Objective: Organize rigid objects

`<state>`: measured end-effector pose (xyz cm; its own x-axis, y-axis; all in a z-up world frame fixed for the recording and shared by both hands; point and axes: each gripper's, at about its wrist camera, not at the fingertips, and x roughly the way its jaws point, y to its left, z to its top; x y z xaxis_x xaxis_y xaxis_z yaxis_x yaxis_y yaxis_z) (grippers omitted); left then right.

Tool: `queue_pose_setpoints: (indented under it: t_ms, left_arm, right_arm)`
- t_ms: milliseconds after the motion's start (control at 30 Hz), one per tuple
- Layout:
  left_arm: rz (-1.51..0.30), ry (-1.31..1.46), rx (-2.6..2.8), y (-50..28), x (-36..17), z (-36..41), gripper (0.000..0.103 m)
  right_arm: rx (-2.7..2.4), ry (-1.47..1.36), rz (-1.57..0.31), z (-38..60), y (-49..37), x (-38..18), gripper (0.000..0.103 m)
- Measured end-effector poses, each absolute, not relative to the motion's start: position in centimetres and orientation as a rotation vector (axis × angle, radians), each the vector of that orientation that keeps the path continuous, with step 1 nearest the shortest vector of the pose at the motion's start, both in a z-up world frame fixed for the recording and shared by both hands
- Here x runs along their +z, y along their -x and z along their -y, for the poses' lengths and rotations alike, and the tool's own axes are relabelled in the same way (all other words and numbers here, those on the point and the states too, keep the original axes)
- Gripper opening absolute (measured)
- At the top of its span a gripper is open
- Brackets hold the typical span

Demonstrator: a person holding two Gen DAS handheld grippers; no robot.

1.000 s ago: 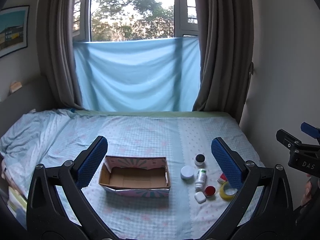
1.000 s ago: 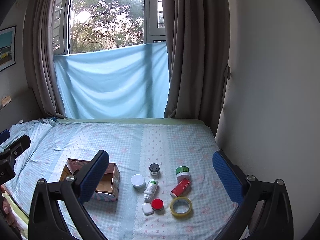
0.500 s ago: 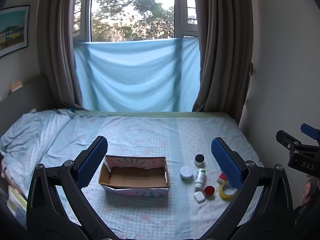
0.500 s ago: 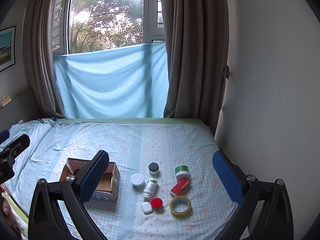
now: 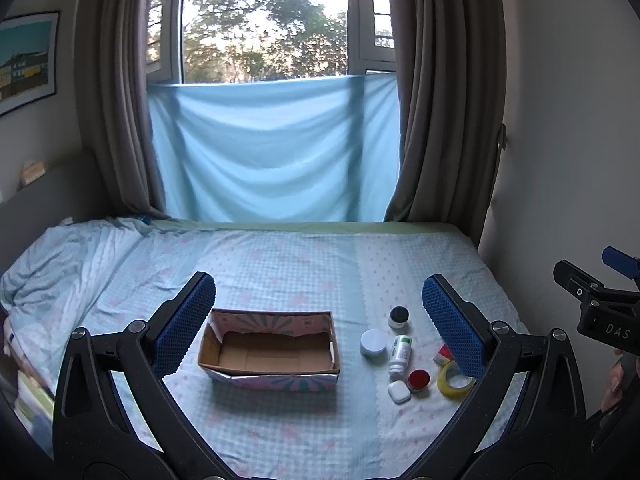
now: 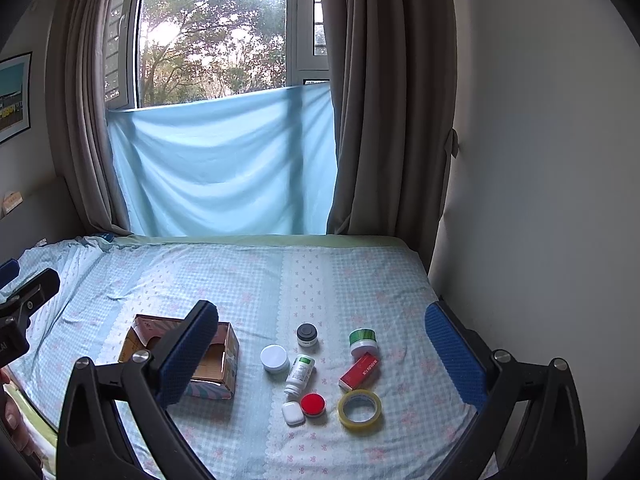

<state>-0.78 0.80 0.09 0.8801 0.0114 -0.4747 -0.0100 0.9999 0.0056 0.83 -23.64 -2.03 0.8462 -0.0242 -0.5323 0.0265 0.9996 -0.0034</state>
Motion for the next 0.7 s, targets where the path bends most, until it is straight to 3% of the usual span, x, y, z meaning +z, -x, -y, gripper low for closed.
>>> queue_pose_setpoints:
  t_ms: [700]
  left_arm:
    - [-0.570, 0.019, -0.027, -2.4, -1.3, 1.8, 0.103]
  right_arm:
    - [-0.038, -0.015, -0.617, 24.9, -1.4, -2.5, 0.103]
